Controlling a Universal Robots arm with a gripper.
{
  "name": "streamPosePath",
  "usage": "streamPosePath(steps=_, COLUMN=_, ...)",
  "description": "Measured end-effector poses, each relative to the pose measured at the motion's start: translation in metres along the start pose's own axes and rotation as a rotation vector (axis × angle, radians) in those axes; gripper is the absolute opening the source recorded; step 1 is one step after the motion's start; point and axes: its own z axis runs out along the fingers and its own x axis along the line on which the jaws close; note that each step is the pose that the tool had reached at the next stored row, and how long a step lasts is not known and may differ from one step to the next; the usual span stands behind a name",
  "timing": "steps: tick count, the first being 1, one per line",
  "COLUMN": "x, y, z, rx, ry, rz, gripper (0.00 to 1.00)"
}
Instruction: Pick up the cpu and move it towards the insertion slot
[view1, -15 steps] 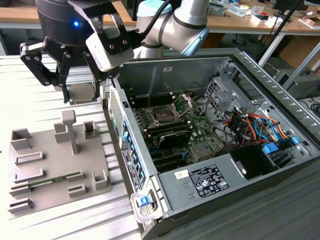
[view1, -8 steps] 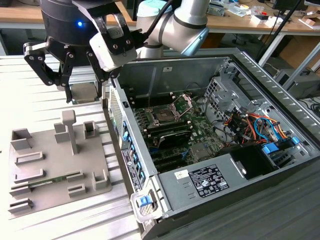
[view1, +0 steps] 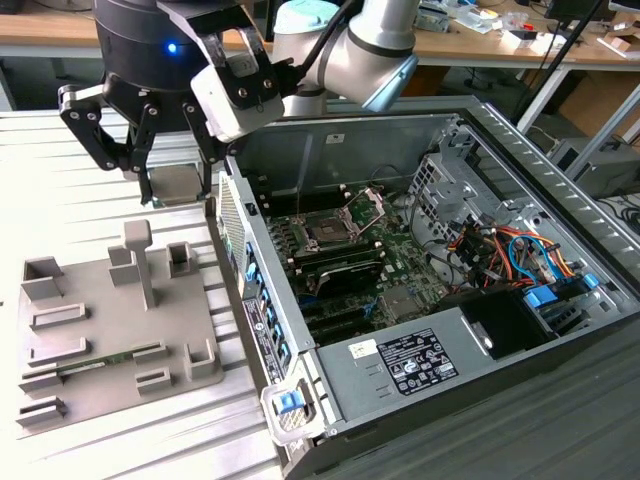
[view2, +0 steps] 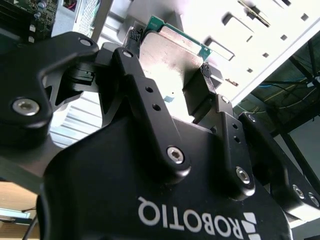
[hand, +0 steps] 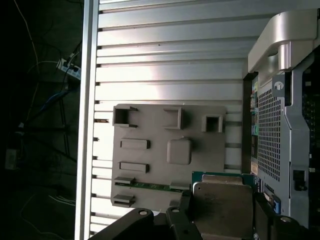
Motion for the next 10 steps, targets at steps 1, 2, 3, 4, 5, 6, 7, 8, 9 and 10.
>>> streamPosePath(steps=1, x=-0.0004, y=0.0, z=0.0, rx=0.0, ry=0.0, rz=0.0, gripper=0.55)
streamPosePath(steps=2, x=-0.0012, y=0.0, z=0.0, rx=0.0, ry=0.0, rz=0.0, gripper=0.55)
streamPosePath(steps=3, x=-0.0018, y=-0.0001, z=0.0, rx=-0.0001, ry=0.0, rz=0.0, gripper=0.55)
streamPosePath(steps=4, x=-0.0026, y=-0.0001, z=0.0, rx=0.0, ry=0.0, rz=0.0, gripper=0.55)
streamPosePath(steps=5, x=-0.0034, y=-0.0001, z=0.0, rx=0.0, ry=0.0, rz=0.0, gripper=0.55)
streamPosePath(steps=6, x=-0.0044, y=-0.0002, z=0.0, rx=0.0, ry=-0.0001, rz=0.0, gripper=0.55)
streamPosePath(steps=7, x=-0.0051, y=-0.0002, z=0.0, rx=0.0, ry=0.0, rz=0.0, gripper=0.55)
streamPosePath(steps=8, x=-0.0065, y=-0.0002, z=0.0, rx=0.0, ry=-0.0001, rz=0.0, gripper=0.55)
streamPosePath(steps=9, x=-0.0079, y=-0.0003, z=0.0, rx=0.0, ry=-0.0001, rz=0.0, gripper=0.55)
streamPosePath(steps=10, x=-0.009, y=-0.0003, z=0.0, rx=0.0, ry=0.0, rz=0.0, gripper=0.55)
